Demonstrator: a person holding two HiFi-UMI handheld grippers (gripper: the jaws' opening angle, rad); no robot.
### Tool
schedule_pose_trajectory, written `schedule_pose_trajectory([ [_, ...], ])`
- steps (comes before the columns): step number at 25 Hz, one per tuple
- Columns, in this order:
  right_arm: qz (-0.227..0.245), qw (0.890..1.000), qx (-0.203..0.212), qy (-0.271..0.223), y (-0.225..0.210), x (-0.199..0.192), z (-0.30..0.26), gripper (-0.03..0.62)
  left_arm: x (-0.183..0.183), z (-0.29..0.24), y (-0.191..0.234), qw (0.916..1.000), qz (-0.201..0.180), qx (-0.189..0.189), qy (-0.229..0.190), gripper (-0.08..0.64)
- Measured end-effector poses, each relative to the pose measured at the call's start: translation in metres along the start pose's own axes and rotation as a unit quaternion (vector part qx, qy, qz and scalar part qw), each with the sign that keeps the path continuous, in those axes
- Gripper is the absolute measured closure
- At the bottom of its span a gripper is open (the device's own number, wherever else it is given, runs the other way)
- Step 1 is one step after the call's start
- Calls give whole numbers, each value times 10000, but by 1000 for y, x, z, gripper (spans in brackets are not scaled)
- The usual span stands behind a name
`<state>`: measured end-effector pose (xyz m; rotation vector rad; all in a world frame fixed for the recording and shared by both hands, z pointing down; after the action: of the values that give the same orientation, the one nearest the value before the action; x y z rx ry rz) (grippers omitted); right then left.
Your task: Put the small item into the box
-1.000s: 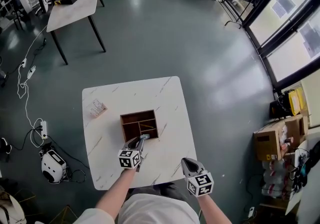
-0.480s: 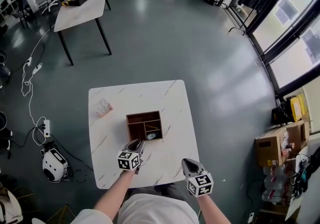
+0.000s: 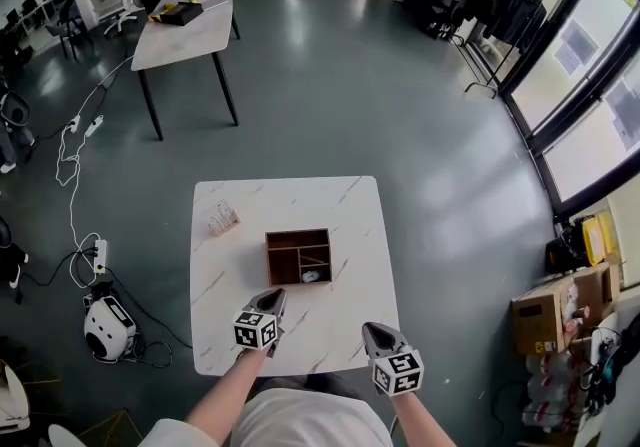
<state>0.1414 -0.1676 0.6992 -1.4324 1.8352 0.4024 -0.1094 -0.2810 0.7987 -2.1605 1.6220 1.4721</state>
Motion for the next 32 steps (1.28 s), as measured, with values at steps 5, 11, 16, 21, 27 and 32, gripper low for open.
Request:
schedule_pose_trajectory([
  [5, 94, 9998, 106, -110, -1, -5, 10, 566, 0, 30, -16, 9994, -292, 92, -172, 546],
  [11, 241, 9989, 351, -206, 8, -17, 35, 566, -10, 73, -43, 9982, -354, 299, -380, 546],
  [16, 303, 9979, 475, -330, 12, -32, 59, 566, -26, 103, -69, 9982, -344, 256, -427, 546],
  [21, 258, 9973, 499, -481, 15, -50, 85, 566, -48, 129, -97, 9985, -381, 117, -386, 546],
  [27, 136, 9968, 508, -596, 19, -75, 111, 566, -69, 169, -122, 9977, -472, 164, -450, 546],
  [32, 99, 9965, 560, -618, 28, -91, 119, 566, -81, 203, -139, 9965, -651, 155, -492, 546],
])
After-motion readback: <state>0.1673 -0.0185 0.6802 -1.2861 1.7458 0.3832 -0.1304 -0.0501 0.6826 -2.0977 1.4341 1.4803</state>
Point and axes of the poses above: the fingertips, and each gripper's own axes: z backward along the fingers, y to its left, x out of its top, the point moved 6 cm from there along z, backward along the fingers, and after that the axes turned 4 degrees about y, right-handed, at the moved point
